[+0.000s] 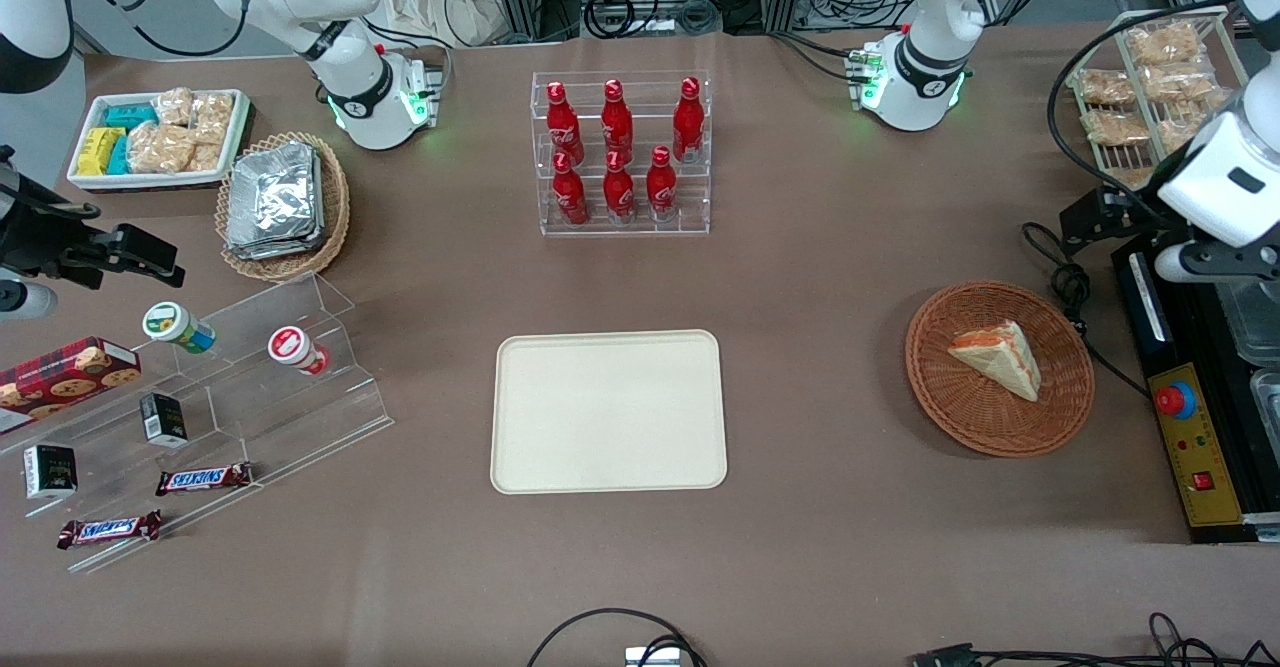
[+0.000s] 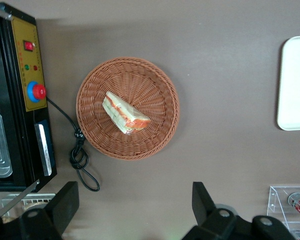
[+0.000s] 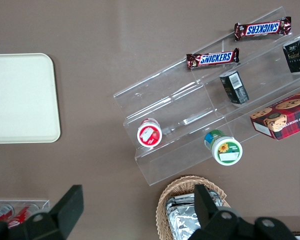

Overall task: Place sandwich from basket to tray
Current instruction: 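Move the left gripper over the wicker basket toward the wrapped sandwich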

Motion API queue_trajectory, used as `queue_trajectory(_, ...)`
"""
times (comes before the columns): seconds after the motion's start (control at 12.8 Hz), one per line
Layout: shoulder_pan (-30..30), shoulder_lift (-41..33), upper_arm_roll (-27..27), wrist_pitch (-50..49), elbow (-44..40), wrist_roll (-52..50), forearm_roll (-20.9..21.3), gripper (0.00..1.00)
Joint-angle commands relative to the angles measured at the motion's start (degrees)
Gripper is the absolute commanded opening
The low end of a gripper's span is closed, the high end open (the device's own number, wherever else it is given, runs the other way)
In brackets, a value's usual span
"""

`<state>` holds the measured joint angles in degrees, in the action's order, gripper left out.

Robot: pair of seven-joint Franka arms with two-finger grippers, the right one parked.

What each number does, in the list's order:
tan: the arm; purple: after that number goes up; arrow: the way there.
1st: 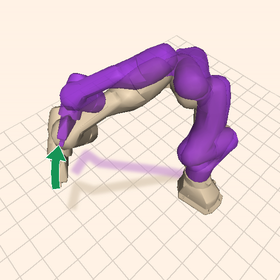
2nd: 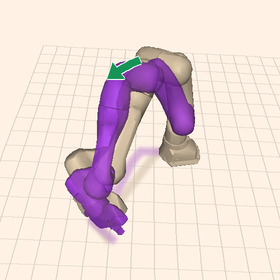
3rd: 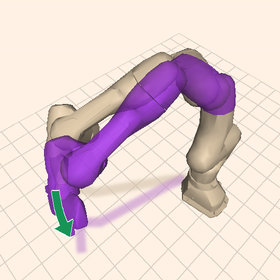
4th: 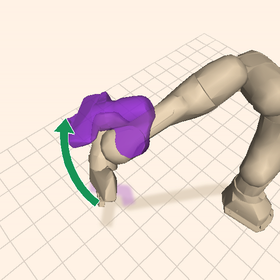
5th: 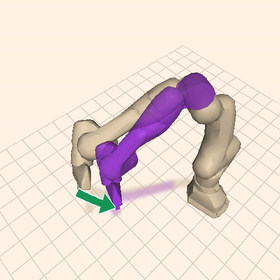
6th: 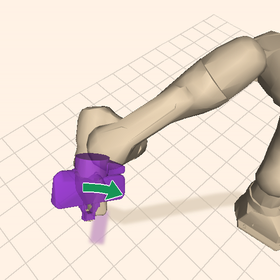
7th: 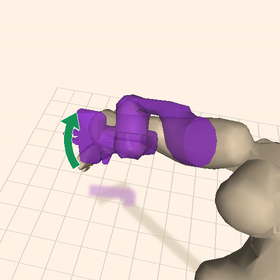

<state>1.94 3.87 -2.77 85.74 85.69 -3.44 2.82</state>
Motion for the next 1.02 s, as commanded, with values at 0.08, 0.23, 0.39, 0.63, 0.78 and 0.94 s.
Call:
queue_trajectory(0.08,-0.62,-0.88,-0.22,5.3,7.28,-7.53,0.78,1.0)
queue_trajectory(0.23,-1.67,-1.23,-0.21,7.94,10.97,-13.32,0.78,1.0)
queue_trajectory(0.39,-2.9,-1.49,-0.21,11.89,15.1,-17.9,0.69,1.0)
queue_trajectory(0.63,-4.22,-3.25,-0.21,20.23,23.35,-23.26,0.69,1.0)
queue_trajectory(0.78,-5.35,-3.43,-0.21,26.91,28.46,-26.17,0.69,1.0)
queue_trajectory(0.94,-7.28,-3.69,-0.21,32.54,32.59,-27.93,0.61,1.0)
